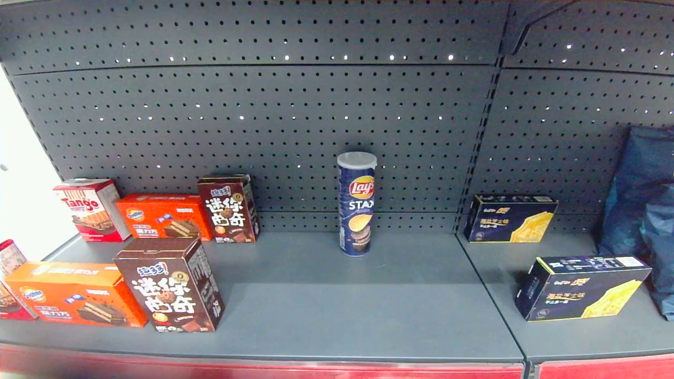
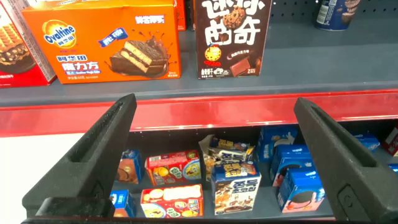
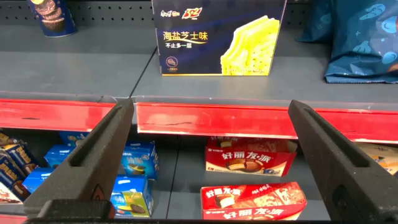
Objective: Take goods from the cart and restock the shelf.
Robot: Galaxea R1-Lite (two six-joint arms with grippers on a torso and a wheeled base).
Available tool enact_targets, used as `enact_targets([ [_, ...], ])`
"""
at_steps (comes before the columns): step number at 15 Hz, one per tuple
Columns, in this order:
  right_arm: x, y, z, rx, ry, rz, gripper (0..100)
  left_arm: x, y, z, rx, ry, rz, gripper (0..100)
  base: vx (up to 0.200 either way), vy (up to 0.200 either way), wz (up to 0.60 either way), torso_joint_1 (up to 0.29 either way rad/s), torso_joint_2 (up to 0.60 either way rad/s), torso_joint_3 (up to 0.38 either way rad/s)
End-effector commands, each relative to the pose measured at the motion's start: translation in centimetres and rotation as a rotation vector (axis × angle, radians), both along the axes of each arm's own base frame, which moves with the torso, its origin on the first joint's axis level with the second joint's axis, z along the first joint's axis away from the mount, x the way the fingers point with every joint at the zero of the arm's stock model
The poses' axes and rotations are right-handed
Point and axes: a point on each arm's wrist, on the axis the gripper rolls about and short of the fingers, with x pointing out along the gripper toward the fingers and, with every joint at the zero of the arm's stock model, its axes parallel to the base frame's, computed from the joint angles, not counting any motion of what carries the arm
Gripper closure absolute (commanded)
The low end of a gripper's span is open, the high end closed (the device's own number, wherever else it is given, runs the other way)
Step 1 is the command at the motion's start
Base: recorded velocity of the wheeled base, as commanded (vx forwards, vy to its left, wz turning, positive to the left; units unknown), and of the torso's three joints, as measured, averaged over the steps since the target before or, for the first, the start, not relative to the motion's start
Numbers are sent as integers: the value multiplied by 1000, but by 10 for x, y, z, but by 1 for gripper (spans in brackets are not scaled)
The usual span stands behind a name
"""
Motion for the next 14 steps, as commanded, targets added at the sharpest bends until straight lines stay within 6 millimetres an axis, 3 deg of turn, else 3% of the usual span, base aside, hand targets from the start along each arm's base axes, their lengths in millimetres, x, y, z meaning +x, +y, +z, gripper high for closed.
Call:
enact_targets([
  [1, 0, 0, 0, 0, -1, 0, 0, 0, 0, 0, -1, 0, 2, 0, 0, 0, 0, 0, 0, 0],
  [14, 0, 0, 0, 0, -1, 0, 0, 0, 0, 0, -1, 0, 2, 0, 0, 0, 0, 0, 0, 0],
])
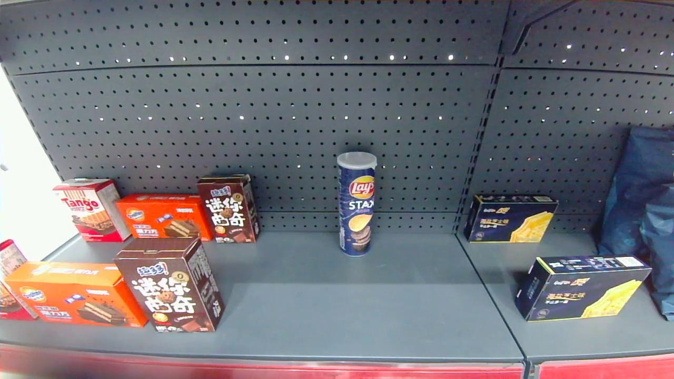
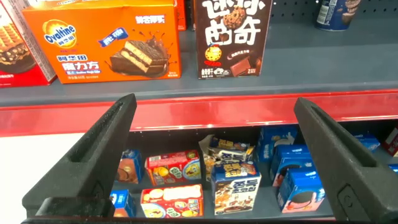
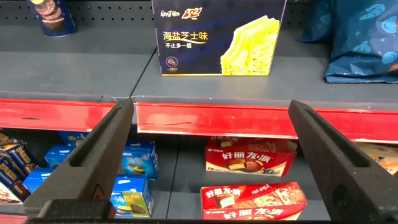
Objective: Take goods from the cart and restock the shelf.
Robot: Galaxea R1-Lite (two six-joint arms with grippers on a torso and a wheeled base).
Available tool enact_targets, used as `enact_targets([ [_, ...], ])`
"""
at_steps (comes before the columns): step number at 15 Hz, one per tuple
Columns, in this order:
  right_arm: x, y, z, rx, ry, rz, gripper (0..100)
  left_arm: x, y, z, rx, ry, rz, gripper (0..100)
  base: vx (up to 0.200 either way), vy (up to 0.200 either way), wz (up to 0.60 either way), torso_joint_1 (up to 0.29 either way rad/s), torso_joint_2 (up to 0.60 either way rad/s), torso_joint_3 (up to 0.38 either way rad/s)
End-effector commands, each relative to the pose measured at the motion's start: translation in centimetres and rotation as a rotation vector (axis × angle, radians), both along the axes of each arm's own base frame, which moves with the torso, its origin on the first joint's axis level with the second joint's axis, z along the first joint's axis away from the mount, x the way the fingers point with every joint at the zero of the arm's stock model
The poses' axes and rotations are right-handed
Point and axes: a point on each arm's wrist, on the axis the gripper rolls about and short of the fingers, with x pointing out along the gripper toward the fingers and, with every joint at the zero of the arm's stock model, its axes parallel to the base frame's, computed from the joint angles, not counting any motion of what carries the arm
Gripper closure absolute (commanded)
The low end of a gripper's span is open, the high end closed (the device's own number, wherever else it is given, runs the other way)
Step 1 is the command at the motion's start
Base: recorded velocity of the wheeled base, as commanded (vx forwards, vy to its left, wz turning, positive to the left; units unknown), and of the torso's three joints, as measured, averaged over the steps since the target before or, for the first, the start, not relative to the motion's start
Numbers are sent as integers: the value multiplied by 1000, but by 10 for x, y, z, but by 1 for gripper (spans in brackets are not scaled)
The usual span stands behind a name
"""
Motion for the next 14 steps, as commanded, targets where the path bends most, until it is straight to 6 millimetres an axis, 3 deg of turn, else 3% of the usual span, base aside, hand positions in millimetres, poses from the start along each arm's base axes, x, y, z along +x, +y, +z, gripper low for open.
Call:
enact_targets([
  [1, 0, 0, 0, 0, -1, 2, 0, 0, 0, 0, 0, 0, 0, 0, 0, 0, 600, 7, 12, 7],
  [14, 0, 0, 0, 0, -1, 2, 0, 0, 0, 0, 0, 0, 0, 0, 0, 0, 600, 2, 2, 1],
])
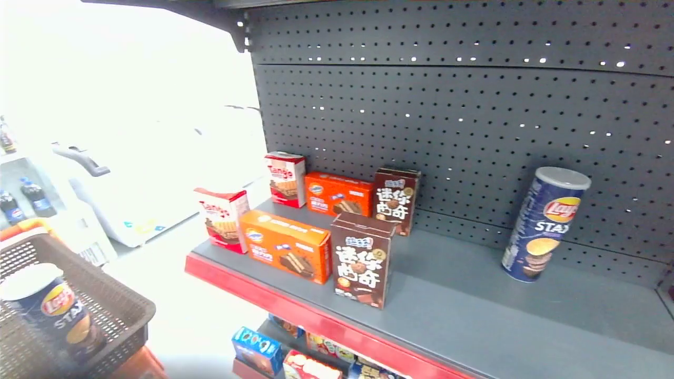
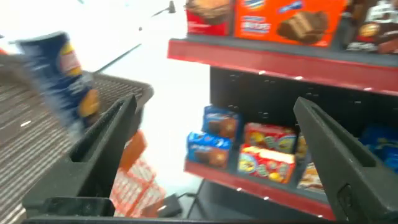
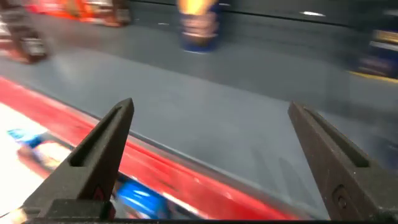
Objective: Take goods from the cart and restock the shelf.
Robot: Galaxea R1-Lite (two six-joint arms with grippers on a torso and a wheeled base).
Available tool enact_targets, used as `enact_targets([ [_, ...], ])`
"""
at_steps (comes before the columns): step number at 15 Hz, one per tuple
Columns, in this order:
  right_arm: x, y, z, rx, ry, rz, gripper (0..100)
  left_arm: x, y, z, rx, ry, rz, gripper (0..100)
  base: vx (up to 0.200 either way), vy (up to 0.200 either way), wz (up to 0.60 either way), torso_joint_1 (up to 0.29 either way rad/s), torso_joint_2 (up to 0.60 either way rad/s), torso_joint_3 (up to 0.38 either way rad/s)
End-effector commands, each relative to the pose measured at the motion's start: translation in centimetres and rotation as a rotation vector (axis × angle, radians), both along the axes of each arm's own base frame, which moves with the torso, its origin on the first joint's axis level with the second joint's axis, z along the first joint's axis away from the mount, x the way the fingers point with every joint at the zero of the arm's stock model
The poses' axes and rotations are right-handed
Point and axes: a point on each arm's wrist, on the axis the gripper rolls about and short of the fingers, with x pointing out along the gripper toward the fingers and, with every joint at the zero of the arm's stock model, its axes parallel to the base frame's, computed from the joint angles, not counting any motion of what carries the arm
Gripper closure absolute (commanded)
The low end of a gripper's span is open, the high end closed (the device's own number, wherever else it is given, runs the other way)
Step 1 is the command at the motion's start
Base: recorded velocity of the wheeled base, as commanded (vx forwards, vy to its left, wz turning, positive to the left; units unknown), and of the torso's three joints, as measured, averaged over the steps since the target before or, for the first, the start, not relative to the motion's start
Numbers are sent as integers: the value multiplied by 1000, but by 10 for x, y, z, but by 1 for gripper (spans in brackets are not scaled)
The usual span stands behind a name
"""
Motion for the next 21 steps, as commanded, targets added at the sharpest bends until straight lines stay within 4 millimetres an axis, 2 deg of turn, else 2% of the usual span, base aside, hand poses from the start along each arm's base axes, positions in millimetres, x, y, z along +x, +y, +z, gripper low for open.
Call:
enact_targets([
  [1, 0, 0, 0, 0, -1, 1, 0, 0, 0, 0, 1, 0, 1, 0, 0, 0, 600, 2, 2, 2],
  [7, 0, 0, 0, 0, -1, -1, 0, 0, 0, 0, 1, 0, 2, 0, 0, 0, 600, 4, 2, 2],
  [16, 0, 0, 0, 0, -1, -1, 0, 0, 0, 2, 7, -7, 11, 0, 0, 0, 0, 0, 0, 0],
  [17, 0, 0, 0, 0, -1, -1, 0, -6, 0, 20, 42, -54, 3, 0, 0, 0, 0, 0, 0, 0],
  [19, 0, 0, 0, 0, -1, -1, 0, 6, 0, 59, 73, 78, 2, 0, 0, 0, 0, 0, 0, 0],
  [20, 0, 0, 0, 0, -1, -1, 0, 7, 0, 63, 73, 86, 0, 0, 0, 0, 0, 0, 0, 0],
  [21, 0, 0, 0, 0, -1, -1, 0, 42, 0, 97, 73, 217, -7, 0, 0, 0, 0, 0, 0, 0],
])
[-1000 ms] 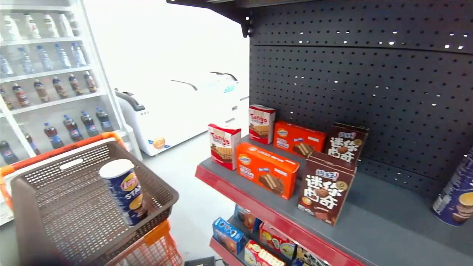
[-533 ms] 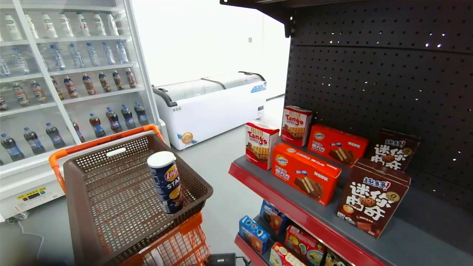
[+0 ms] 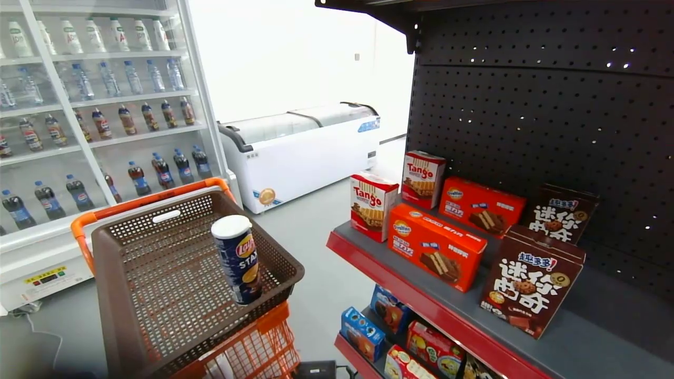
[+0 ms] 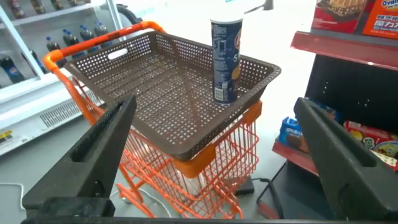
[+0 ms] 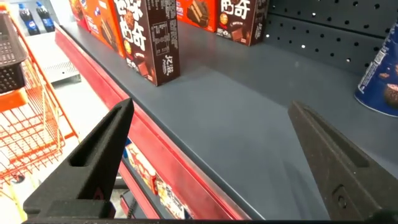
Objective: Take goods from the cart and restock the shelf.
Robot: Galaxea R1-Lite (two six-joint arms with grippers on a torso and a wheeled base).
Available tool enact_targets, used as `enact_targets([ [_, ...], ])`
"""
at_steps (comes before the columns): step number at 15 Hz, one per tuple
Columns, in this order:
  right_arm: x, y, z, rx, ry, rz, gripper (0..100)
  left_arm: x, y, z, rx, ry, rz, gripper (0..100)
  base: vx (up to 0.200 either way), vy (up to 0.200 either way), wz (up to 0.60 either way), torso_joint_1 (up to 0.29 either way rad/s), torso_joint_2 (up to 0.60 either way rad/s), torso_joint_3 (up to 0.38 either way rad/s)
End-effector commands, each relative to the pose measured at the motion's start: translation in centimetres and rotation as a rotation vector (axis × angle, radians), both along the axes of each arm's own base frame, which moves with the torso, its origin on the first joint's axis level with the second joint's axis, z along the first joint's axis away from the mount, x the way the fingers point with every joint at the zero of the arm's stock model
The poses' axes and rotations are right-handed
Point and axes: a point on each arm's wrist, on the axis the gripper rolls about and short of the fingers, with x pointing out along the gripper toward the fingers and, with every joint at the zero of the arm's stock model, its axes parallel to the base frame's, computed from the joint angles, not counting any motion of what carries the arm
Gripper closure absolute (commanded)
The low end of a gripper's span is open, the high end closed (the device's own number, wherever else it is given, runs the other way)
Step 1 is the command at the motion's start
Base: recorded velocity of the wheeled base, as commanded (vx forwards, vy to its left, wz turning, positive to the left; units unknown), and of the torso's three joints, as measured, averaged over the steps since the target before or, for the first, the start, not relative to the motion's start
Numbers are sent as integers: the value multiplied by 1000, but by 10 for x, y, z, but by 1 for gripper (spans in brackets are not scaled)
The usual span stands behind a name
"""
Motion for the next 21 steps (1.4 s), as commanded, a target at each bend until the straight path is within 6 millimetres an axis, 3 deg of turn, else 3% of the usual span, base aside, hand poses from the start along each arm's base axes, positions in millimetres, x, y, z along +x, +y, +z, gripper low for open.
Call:
enact_targets([
  [1, 0, 0, 0, 0, -1, 1, 0, 58, 0, 63, 14, 247, -2, 0, 0, 0, 0, 0, 0, 0],
  [6, 0, 0, 0, 0, -1, 1, 0, 155, -5, 64, 9, 392, -43, 0, 0, 0, 0, 0, 0, 0],
  [9, 0, 0, 0, 0, -1, 1, 0, 201, -8, 43, -13, 476, -160, 0, 0, 0, 0, 0, 0, 0],
  [12, 0, 0, 0, 0, -1, 1, 0, 244, -10, 15, -14, 512, -169, 0, 0, 0, 0, 0, 0, 0],
  [18, 0, 0, 0, 0, -1, 1, 0, 307, -20, -32, 5, 457, -199, 0, 0, 0, 0, 0, 0, 0],
  [21, 0, 0, 0, 0, -1, 1, 0, 323, -22, -54, 36, 461, -208, 0, 0, 0, 0, 0, 0, 0],
])
